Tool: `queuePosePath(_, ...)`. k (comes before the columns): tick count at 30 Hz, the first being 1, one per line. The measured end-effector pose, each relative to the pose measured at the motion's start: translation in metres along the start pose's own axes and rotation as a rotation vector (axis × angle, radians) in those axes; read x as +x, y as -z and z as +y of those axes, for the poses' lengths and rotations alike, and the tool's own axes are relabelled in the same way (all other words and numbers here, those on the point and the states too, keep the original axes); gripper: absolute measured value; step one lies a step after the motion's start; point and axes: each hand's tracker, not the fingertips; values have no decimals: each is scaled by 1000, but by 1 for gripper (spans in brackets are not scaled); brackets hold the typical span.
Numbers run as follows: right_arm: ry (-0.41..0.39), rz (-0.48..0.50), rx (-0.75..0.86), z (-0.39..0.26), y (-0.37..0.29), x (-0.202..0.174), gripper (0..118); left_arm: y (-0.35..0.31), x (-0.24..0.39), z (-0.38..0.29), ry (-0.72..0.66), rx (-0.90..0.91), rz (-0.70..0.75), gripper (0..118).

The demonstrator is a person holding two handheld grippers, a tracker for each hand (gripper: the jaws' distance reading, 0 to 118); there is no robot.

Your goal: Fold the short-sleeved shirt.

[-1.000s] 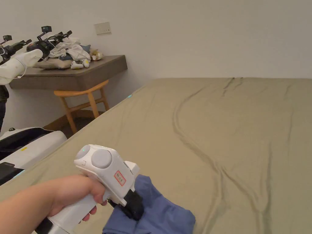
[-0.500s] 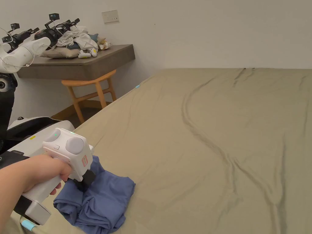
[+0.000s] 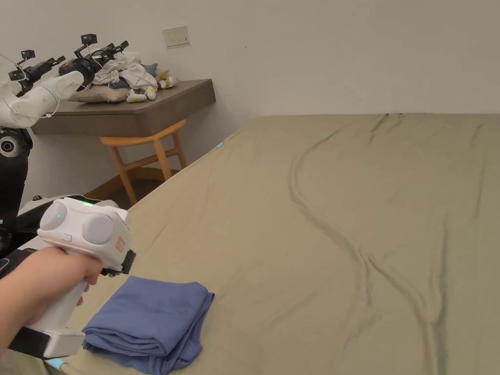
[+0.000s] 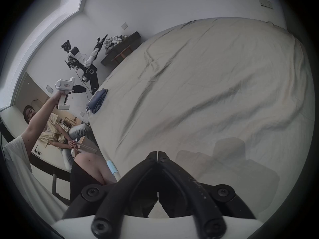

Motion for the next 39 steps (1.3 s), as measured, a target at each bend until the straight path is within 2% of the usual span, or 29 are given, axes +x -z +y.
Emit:
queuePosePath(2,-12,-24,20,0,-7,-3,0,-24,19,-13,42,158,19,0)
queuePosePath(5,-25,-60,69,1,-22,-9,0,-44,48,-26,84,227,15,0)
queuePosePath(8,-40,-159,128,5,-34,-14,0,-77,88,-34,-45,358,-58,0)
queuePosePath(10,-104,-305,169,8,-38,-25,0,-105,122,-42,-172,443,-124,0)
queuePosePath(12,-225,-495,209,10,-39,-37,0,-133,167,-47,-188,525,-178,0)
queuePosePath(14,-204,-591,261,13,-39,-42,0,-157,212,-51,-178,588,-220,0)
queuePosePath(16,-128,-618,369,16,-44,-37,0,-184,258,-49,-178,630,-290,0)
queuePosePath(19,-132,-762,506,19,-59,-55,0,-223,302,-37,-208,671,-391,0)
queuePosePath(21,-103,-764,619,20,-79,-70,0,-255,322,-37,-173,758,-379,0)
queuePosePath(23,-115,-824,713,22,-99,-86,0,-286,335,-40,-136,829,-386,0)
queuePosePath(25,-154,-838,797,26,-120,-102,0,-311,341,-45,-122,897,-406,0)
queuePosePath(28,-209,-854,827,31,-141,-121,1,-337,351,-49,-42,979,-350,0)
queuePosePath(31,-221,-881,884,28,-153,-130,1,-352,344,-49,-98,964,-422,0)
queuePosePath(39,-222,-904,901,30,-149,-135,1,-356,340,-52,-165,946,-402,0)
